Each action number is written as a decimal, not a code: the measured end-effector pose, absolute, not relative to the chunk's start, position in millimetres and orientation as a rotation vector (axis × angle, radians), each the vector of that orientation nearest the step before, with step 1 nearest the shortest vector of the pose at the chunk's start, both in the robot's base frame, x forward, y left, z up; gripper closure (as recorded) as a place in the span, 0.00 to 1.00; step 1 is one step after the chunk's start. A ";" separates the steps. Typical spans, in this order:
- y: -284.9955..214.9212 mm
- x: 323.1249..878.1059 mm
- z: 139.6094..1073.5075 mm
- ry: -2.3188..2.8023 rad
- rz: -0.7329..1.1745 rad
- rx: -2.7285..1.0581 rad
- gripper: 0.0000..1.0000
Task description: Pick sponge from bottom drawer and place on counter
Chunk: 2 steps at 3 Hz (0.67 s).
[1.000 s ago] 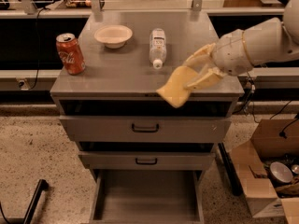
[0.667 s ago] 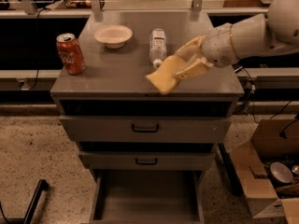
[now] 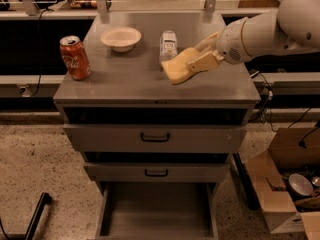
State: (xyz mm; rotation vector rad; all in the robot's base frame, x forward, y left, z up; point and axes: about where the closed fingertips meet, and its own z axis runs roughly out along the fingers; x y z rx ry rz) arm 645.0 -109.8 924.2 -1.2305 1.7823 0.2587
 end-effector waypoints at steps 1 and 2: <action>-142.1 648.0 924.6 1.902 0.222 -1.062 1.00; -162.6 654.3 915.5 1.970 0.260 -0.963 1.00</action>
Offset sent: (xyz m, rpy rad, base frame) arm 0.0181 -0.0809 -0.0211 0.1367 0.1817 -0.3077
